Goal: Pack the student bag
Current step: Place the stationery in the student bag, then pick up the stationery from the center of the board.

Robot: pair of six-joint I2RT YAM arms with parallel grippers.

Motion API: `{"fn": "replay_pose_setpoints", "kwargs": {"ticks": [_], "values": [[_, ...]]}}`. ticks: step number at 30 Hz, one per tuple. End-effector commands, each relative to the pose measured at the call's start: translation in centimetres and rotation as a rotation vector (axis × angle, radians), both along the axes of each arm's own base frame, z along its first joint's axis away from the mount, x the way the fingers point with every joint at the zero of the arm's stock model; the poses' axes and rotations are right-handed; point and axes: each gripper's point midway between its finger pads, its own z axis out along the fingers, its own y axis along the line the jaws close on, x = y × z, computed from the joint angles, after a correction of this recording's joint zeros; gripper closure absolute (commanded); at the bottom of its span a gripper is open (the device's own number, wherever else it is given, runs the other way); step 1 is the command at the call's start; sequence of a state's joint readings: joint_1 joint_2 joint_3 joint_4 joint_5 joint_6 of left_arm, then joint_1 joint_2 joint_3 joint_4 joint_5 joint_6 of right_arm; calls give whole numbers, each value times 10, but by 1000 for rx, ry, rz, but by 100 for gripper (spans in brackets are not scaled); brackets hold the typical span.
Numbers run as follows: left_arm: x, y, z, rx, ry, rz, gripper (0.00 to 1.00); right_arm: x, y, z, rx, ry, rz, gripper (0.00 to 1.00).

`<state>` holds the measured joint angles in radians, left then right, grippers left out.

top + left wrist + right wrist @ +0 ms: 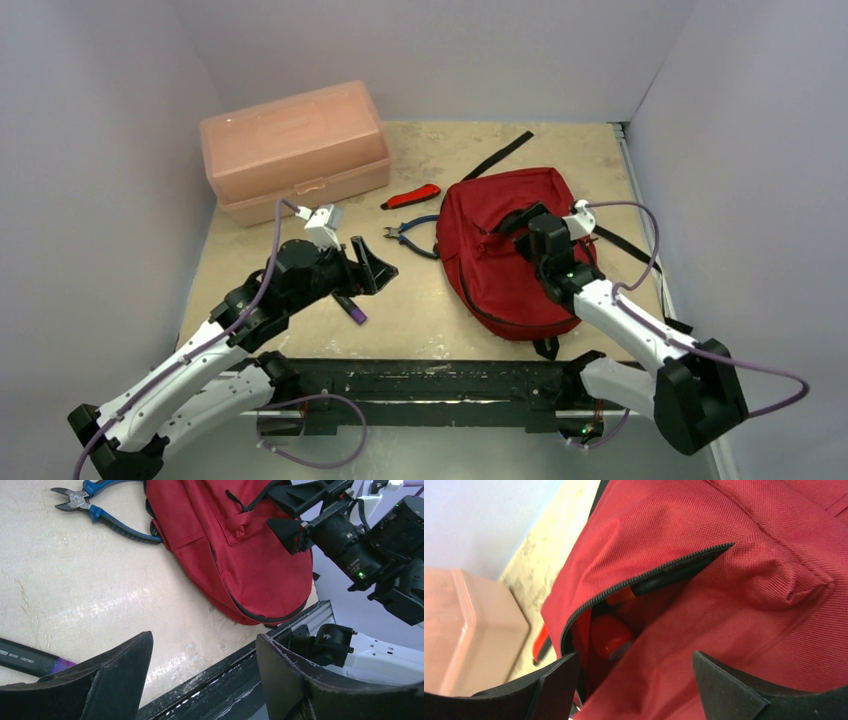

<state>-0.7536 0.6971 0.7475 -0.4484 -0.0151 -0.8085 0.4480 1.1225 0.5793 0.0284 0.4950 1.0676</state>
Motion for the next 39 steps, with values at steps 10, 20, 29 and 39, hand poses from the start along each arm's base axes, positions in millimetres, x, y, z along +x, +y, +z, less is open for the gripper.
{"fn": "replay_pose_setpoints", "kwargs": {"ticks": [10, 20, 29, 39], "values": [[16, 38, 21, 120, -128, 139, 22, -111, 16, 2, -187, 138, 474, 20], [11, 101, 92, 227, -348, 293, 20, -129, 127, 79, -141, -144, 814, 1], [-8, 145, 116, 186, -445, 420, 20, -161, 311, 52, -401, -163, 1198, 6], [-20, 167, 119, 196, -460, 467, 20, -133, 398, -39, -702, -49, 1266, 26]]}}
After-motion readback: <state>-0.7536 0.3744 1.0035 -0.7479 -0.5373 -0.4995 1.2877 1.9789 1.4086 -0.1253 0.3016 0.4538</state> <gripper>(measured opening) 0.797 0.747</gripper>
